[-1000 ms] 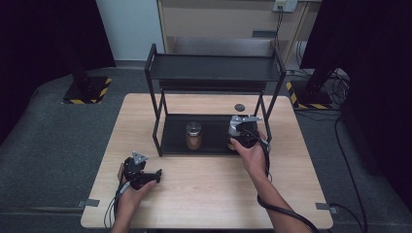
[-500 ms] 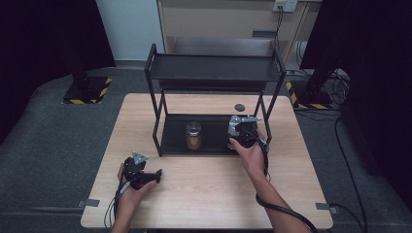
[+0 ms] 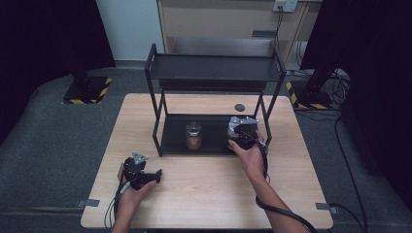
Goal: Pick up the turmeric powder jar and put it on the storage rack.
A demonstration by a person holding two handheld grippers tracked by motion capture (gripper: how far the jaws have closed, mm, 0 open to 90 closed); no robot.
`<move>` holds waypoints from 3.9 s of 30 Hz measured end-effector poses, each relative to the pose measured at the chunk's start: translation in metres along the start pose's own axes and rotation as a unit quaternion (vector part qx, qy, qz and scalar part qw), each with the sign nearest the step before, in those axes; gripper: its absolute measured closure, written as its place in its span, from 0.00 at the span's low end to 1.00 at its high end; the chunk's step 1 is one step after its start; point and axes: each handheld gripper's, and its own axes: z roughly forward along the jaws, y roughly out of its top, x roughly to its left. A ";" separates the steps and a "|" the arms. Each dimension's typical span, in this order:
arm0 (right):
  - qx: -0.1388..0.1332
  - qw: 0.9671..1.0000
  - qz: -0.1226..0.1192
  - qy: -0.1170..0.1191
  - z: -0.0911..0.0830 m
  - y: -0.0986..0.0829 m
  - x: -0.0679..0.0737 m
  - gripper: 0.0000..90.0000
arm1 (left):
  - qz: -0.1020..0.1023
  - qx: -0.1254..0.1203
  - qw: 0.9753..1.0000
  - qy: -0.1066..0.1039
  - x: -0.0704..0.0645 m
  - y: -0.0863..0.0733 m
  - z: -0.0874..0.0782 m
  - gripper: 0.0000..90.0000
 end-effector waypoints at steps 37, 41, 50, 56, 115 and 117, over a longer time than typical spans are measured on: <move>0.017 1.000 -0.020 -0.001 -0.022 -0.010 0.008 0.09 | 0.000 0.000 1.000 0.000 0.000 0.000 0.000 0.00; 0.017 1.000 -0.026 0.005 -0.029 -0.014 0.009 0.08 | 0.001 0.000 1.000 -0.001 0.001 0.000 0.000 0.00; 0.013 0.999 -0.037 0.015 -0.042 -0.025 0.011 0.08 | 0.001 0.000 1.000 -0.001 0.001 0.000 0.000 0.00; 0.015 0.999 -0.039 0.022 -0.051 -0.032 0.013 0.08 | 0.001 0.000 1.000 -0.001 0.001 0.000 0.000 0.00; 0.048 0.998 -0.024 0.016 -0.088 -0.118 -0.060 0.07 | 0.001 0.000 1.000 0.000 -0.002 -0.001 -0.002 0.00; 0.049 0.999 -0.017 0.010 -0.087 -0.122 -0.065 0.07 | 0.001 0.001 1.000 0.000 -0.002 -0.001 -0.002 0.00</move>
